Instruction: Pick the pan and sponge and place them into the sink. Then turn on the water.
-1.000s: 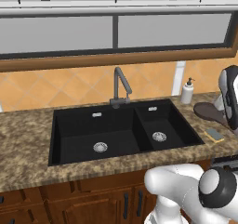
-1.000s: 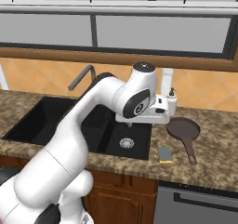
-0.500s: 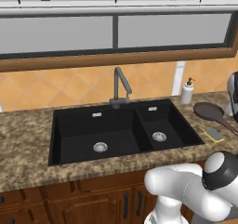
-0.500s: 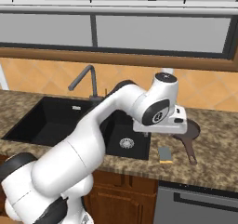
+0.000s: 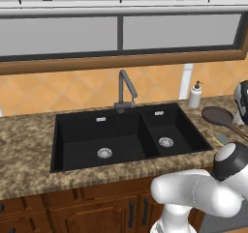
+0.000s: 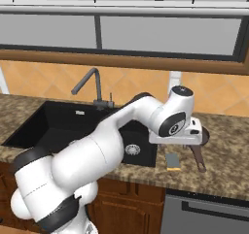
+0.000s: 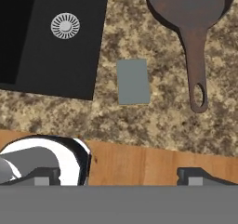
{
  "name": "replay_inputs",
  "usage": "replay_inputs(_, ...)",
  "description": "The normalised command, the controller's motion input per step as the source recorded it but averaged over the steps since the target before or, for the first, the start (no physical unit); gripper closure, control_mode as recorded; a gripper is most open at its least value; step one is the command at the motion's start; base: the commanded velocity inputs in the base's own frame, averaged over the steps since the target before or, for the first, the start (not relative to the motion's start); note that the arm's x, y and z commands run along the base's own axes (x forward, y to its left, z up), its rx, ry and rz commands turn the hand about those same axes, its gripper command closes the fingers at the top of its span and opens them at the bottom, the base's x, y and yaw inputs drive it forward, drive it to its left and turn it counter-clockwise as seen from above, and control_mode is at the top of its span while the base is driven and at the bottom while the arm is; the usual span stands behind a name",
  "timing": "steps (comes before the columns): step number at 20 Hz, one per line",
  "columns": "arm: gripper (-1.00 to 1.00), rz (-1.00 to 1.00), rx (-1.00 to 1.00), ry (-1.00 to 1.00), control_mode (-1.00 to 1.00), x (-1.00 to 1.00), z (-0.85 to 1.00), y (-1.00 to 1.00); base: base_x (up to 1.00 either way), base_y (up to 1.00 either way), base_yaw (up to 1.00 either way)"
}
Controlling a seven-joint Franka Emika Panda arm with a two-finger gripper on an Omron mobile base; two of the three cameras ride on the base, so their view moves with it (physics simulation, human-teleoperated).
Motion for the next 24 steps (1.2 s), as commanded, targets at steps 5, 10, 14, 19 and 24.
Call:
replay_inputs(5,-1.0,0.05,-0.01,0.0,-1.0,0.4,-0.33,-0.35,0.0,0.0,0.0)
replay_inputs(10,-1.0,0.07,0.0,0.0,-1.0,0.43,-0.26,-0.4,0.0,0.0,0.0)
replay_inputs(14,-1.0,0.07,0.0,0.0,-1.0,0.34,-0.29,-0.39,0.0,0.0,0.0)
replay_inputs(19,-1.0,0.04,0.0,0.02,-1.0,0.34,-0.3,-0.3,0.0,0.0,0.0)
replay_inputs(24,-1.0,0.01,0.0,0.03,-1.0,0.35,-0.31,-0.27,0.0,0.0,0.0)
